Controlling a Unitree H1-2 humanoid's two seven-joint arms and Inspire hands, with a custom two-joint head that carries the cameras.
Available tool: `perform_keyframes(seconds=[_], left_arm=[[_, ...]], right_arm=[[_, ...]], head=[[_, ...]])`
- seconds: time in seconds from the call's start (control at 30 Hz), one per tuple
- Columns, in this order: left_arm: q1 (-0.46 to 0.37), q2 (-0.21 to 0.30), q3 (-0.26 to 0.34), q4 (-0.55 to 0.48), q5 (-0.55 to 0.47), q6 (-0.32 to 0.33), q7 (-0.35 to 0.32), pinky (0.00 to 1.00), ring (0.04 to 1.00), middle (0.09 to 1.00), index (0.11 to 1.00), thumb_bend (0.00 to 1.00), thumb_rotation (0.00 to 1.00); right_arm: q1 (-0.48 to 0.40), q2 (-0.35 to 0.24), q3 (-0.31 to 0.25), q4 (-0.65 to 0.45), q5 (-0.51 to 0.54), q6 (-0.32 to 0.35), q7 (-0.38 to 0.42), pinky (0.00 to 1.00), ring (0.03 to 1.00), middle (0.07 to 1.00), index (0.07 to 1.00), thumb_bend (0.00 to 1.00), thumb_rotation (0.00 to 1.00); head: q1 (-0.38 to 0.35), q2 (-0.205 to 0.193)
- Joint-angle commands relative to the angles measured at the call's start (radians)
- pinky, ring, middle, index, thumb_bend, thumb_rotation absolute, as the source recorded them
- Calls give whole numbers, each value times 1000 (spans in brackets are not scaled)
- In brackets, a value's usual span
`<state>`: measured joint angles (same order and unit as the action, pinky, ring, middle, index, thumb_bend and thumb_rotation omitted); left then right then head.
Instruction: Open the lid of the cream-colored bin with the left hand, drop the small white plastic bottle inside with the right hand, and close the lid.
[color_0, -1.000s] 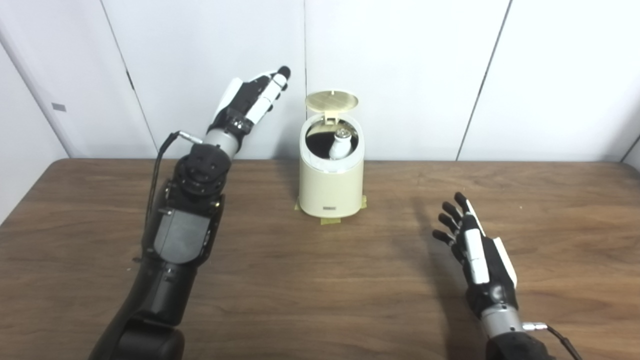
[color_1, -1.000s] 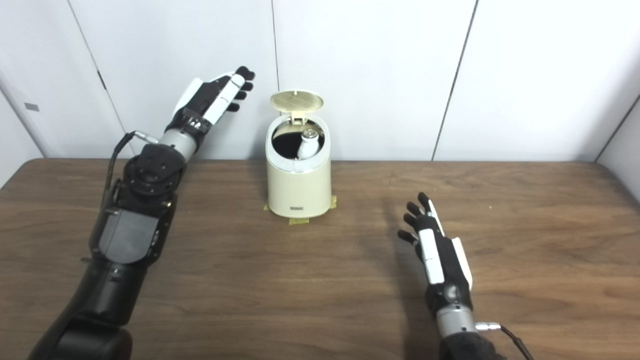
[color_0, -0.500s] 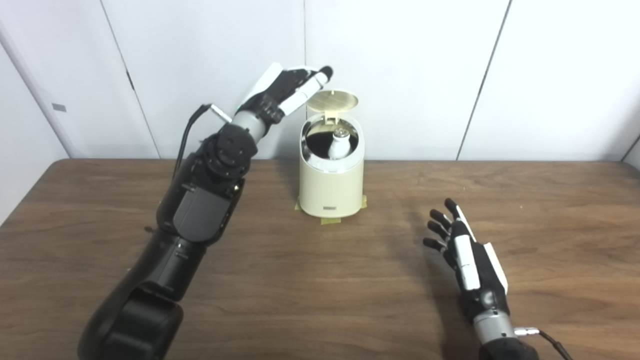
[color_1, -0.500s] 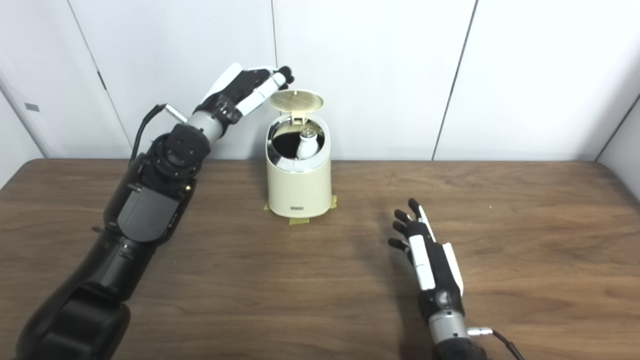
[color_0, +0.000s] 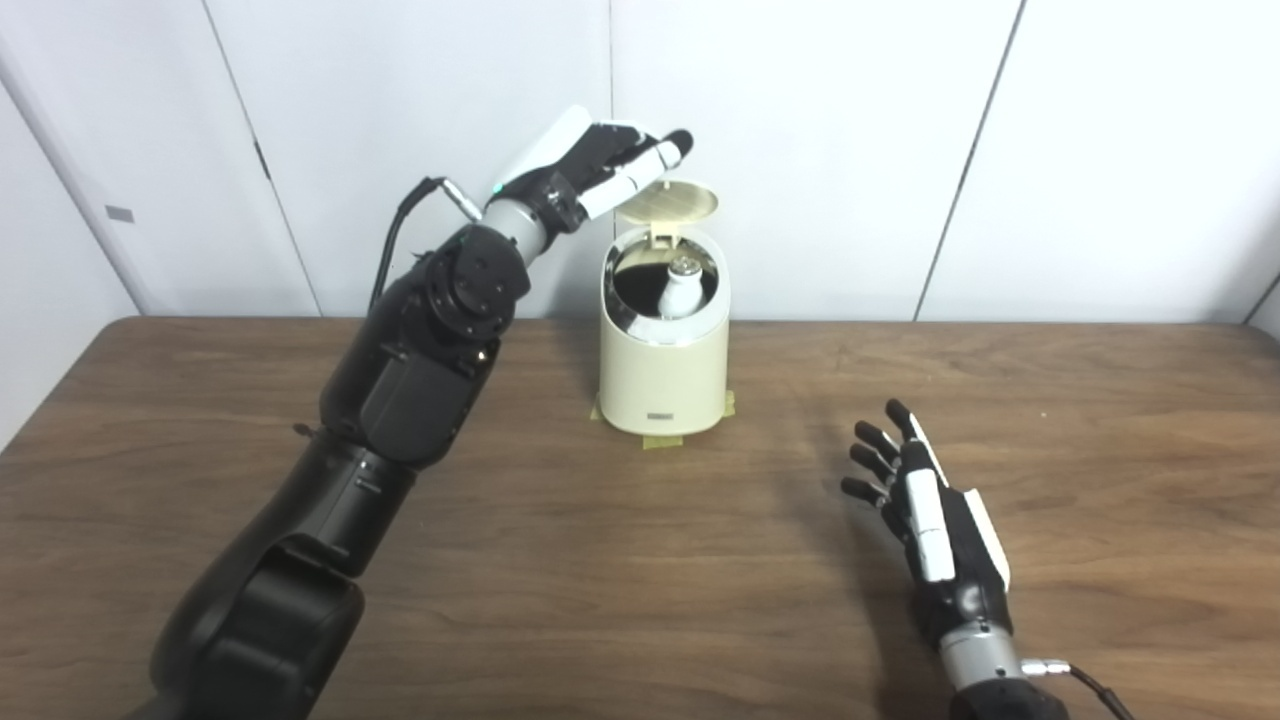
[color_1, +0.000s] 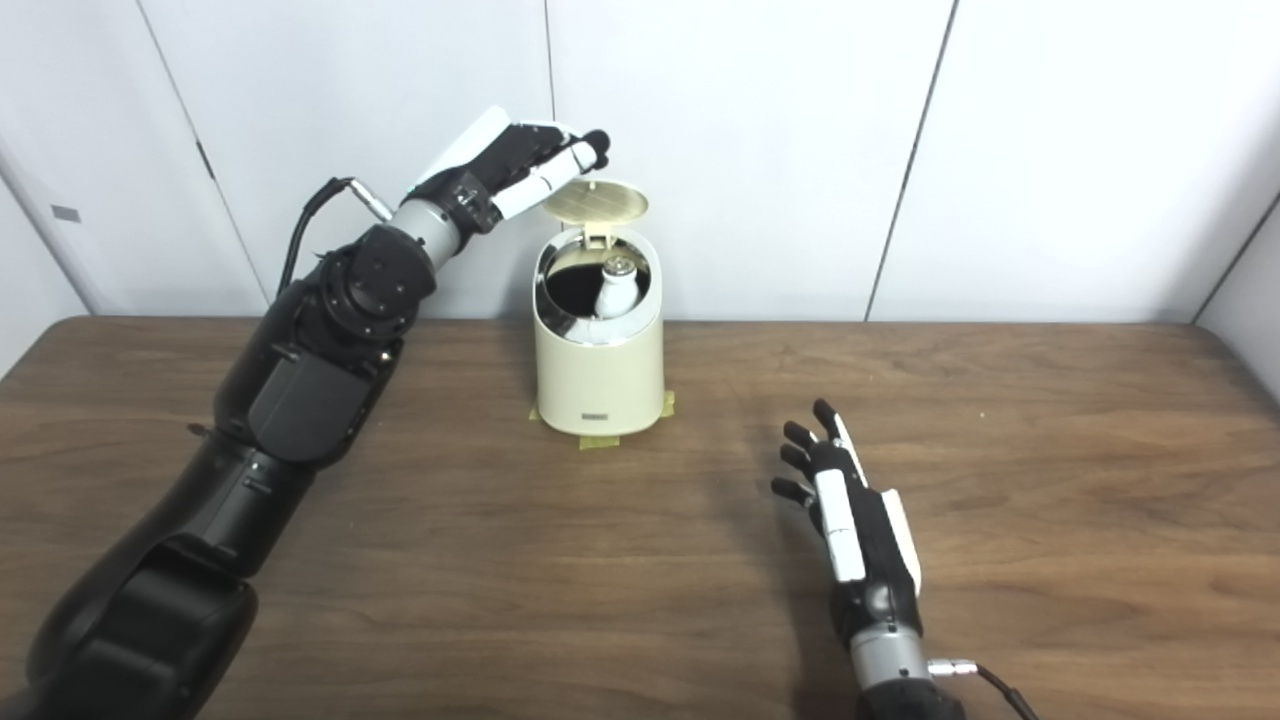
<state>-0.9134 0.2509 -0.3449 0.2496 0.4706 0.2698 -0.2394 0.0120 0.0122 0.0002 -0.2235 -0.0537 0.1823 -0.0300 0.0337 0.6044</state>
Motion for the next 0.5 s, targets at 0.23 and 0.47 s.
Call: perform_keyframes(seconds=[0.23, 0.47], left_arm=[[-19, 40, -62, -115, 129, -55, -37, 767, 823, 828, 751, 520, 1000], [6, 42, -59, -119, 130, -64, -87, 777, 821, 823, 764, 527, 1000]], right_arm=[[-18, -4, 2, 1, -24, -69, -10, 733, 855, 879, 951, 569, 999], [-19, -9, -5, 8, -49, -63, -24, 722, 851, 876, 945, 536, 1000]], head=[[-8, 2], [-7, 8]])
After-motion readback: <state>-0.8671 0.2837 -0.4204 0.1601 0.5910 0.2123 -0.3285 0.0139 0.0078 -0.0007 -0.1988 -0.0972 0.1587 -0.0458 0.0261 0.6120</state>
